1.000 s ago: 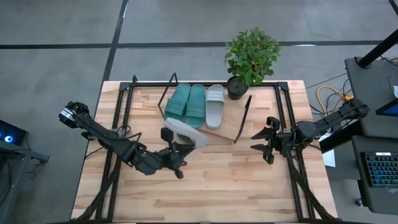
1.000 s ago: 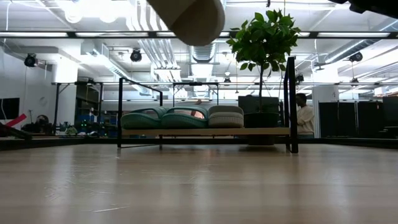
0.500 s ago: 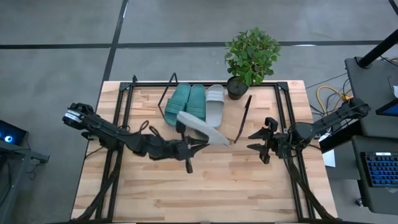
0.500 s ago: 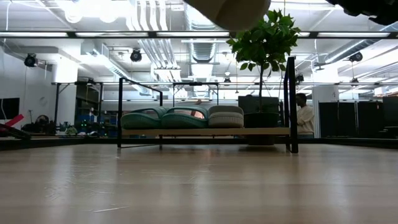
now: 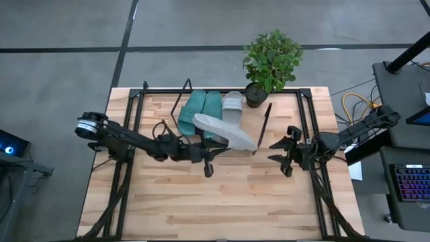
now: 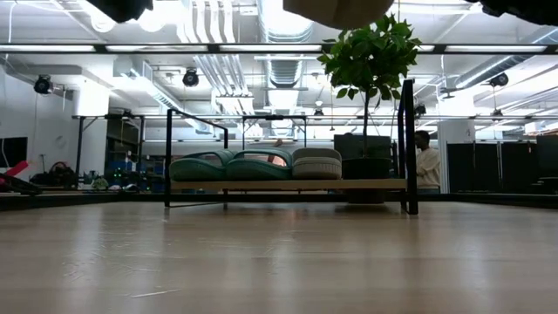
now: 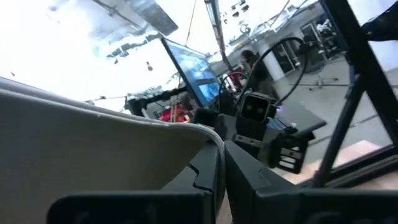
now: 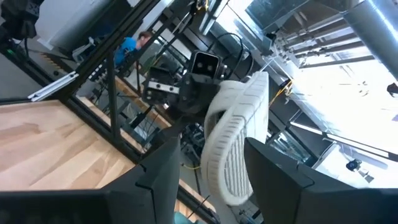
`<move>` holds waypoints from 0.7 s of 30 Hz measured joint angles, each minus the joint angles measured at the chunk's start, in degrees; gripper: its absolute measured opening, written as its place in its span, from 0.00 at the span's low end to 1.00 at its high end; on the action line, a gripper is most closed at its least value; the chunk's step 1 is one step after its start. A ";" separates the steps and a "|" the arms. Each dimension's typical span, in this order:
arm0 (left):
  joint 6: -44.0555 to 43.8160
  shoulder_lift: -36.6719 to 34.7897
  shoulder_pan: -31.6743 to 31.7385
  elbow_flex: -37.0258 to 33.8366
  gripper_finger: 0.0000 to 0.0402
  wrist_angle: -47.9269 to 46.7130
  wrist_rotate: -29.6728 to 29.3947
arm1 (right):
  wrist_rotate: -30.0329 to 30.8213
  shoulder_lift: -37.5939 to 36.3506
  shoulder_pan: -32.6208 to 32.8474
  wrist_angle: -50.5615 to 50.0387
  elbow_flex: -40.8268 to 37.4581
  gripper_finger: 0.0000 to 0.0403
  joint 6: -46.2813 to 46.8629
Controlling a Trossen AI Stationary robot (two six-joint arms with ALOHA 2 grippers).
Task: Pick and place slides into the shelf
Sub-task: Put the gray slipper on the shelf
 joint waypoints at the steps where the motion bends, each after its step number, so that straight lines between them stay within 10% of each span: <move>1: 0.64 0.88 0.33 0.08 0.00 1.42 0.17 | 0.00 0.04 0.00 -0.06 0.00 0.42 0.12; 21: 5.53 11.56 0.94 6.60 0.00 10.59 4.85 | 5.05 0.28 -0.02 -0.10 -0.02 0.42 -1.95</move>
